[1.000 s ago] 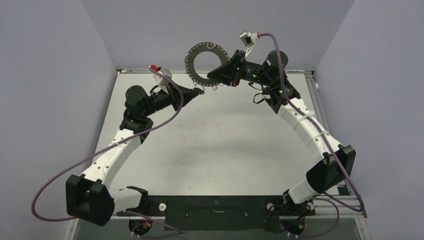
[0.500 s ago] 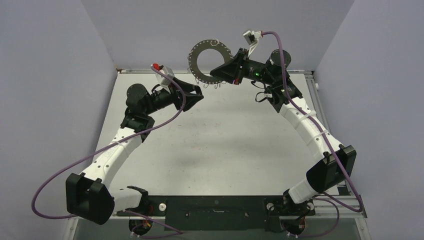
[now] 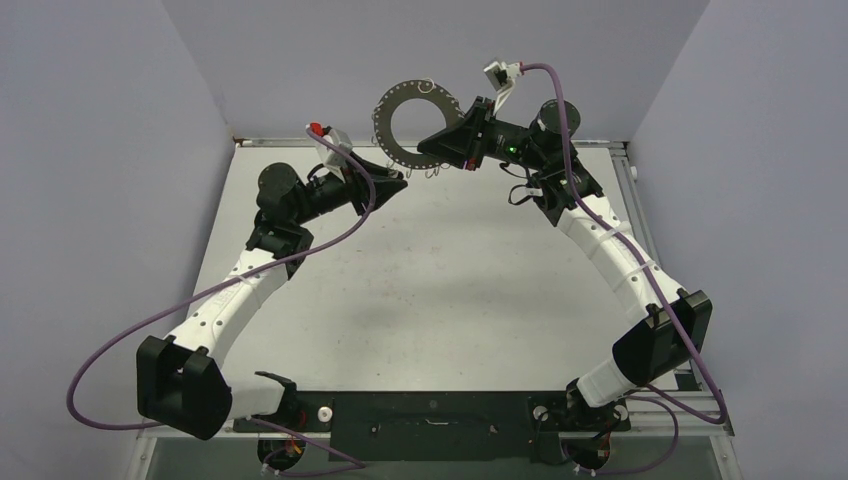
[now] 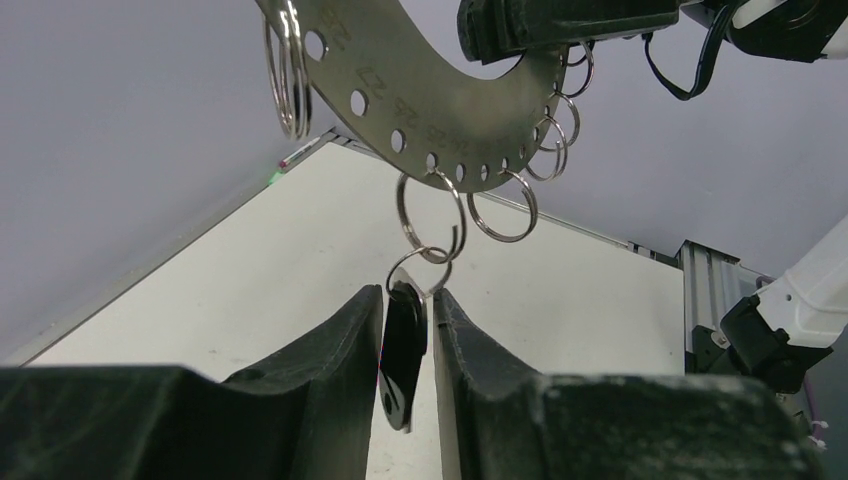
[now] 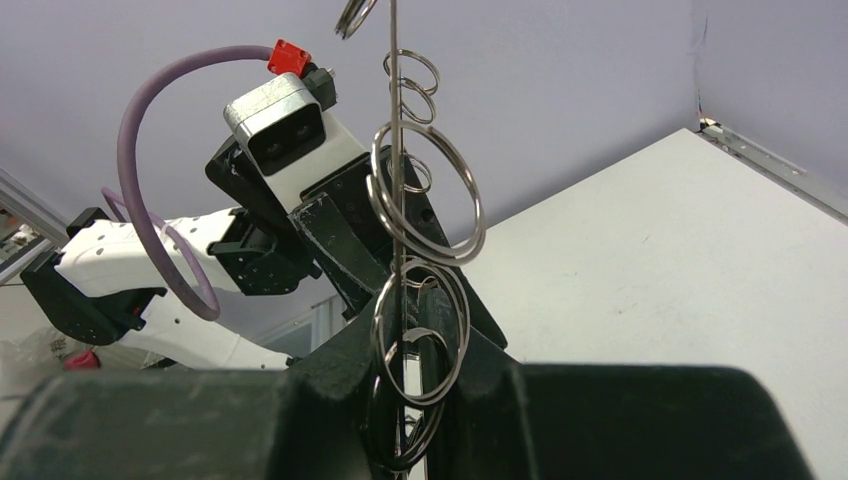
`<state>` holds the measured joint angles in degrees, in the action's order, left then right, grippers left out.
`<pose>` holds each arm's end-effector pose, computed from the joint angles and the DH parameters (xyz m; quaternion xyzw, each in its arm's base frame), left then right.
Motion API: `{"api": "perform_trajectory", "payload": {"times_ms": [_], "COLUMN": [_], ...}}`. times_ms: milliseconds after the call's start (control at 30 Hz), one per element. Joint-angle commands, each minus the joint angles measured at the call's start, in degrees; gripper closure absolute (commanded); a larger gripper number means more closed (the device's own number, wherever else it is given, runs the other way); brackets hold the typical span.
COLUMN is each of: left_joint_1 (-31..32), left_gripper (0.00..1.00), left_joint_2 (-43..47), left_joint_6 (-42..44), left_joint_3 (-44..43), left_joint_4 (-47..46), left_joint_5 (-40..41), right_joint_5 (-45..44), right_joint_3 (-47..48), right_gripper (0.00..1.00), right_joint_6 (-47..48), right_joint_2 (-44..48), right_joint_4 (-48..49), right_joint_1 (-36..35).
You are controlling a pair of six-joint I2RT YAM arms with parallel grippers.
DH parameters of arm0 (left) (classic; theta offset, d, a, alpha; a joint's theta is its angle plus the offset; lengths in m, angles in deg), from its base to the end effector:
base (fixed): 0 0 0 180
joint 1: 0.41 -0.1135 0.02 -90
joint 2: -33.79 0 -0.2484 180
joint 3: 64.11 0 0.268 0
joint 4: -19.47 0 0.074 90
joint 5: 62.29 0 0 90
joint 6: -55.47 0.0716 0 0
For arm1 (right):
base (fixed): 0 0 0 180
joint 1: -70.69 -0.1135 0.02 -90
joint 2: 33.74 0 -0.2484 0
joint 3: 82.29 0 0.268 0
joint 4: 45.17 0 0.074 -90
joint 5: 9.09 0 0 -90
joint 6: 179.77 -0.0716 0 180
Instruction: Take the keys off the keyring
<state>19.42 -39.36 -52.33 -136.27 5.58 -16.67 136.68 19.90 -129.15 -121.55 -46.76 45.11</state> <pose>0.3009 -0.1618 0.3745 0.3055 0.5717 -0.4563 0.6095 0.3186 0.2181 0.4536 -0.2966 0.5914 0.6171 0.4260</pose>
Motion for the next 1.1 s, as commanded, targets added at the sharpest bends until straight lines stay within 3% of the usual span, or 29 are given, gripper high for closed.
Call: {"api": "perform_trajectory", "payload": {"times_ms": [0,67,133,200,367,567,833,1067], "left_joint_1": [0.0,0.1,0.1,0.1,-0.2,-1.2,-0.2,3.5], "left_gripper": [0.76,0.65,0.63,0.70,0.98,1.00,1.00,1.00], "left_joint_2": [0.5,0.2,-0.1,-0.4,0.3,2.2,1.6,0.8], "left_joint_6": [-0.4,-1.0,-1.5,-1.8,-1.6,1.9,22.9,46.1], "left_joint_3": [-2.0,-2.3,-2.5,-2.7,-2.6,-4.0,-15.1,-23.4], "left_joint_4": [-2.9,-3.2,-3.6,-3.7,-2.3,5.3,34.4,48.6], "left_joint_5": [0.5,0.4,0.5,0.7,2.0,2.6,9.9,14.2], "right_joint_5": [0.3,0.3,0.4,0.4,0.2,-1.3,-5.4,-6.6], "right_joint_3": [1.9,1.8,1.7,1.8,1.5,-2.5,-17.2,-26.6], "right_gripper": [0.95,0.95,0.95,0.95,0.95,0.95,0.91,0.70], "right_joint_6": [-0.7,-0.8,-0.9,-1.0,-1.2,1.2,6.9,16.4], "right_joint_2": [0.3,0.2,0.2,0.2,0.5,2.1,8.3,13.5], "right_joint_4": [4.4,4.4,4.5,4.6,4.7,4.9,12.1,14.5], "right_joint_1": [-0.3,-0.3,-0.3,-0.3,0.1,1.8,3.3,2.1]}}
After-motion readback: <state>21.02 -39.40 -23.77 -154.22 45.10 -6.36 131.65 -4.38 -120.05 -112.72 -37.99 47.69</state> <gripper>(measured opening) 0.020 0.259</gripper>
